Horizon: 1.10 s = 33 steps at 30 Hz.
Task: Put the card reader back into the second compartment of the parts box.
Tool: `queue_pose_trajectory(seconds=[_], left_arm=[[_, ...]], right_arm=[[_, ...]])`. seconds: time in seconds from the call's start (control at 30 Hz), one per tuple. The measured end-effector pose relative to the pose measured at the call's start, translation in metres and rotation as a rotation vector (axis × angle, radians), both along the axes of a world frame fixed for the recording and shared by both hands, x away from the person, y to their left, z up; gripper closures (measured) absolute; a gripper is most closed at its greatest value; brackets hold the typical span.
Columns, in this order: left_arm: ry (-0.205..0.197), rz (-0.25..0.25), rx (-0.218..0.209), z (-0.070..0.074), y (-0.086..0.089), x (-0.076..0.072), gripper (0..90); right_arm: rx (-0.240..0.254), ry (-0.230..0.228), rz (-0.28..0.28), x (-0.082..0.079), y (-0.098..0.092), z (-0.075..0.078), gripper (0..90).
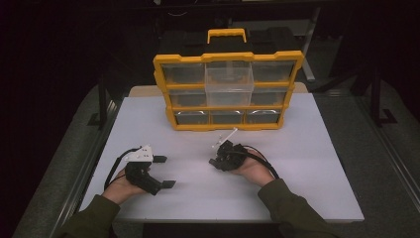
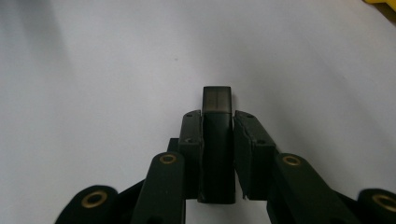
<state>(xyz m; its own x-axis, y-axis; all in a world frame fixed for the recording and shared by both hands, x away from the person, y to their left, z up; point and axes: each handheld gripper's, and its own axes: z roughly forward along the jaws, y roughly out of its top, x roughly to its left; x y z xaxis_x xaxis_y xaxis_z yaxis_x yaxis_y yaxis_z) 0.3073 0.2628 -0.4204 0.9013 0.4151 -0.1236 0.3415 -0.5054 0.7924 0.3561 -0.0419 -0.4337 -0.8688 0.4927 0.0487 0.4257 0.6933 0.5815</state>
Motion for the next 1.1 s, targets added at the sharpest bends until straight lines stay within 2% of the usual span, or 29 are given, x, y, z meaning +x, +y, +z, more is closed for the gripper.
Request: queue_pose_trajectory(seconds=[0.37, 0.53, 1.1], left_arm=[[-0.001, 0.002, -0.003, 0.0, 0.0, 0.0, 1.9], [-0.001, 0.001, -0.002, 0.0, 0.001, 0.0, 1.9], [0.0, 0.004, -0.003, 0.0, 0.001, 0.0, 1.9]], right_arm=[[0.012, 0.004, 0.018, -0.002, -0.013, 0.012, 72.2], [0.011, 0.02, 0.006, -0.002, -0.021, 0.017, 72.2], [0.005, 0.027, 0.003, -0.003, -0.047, 0.035, 72.2]])
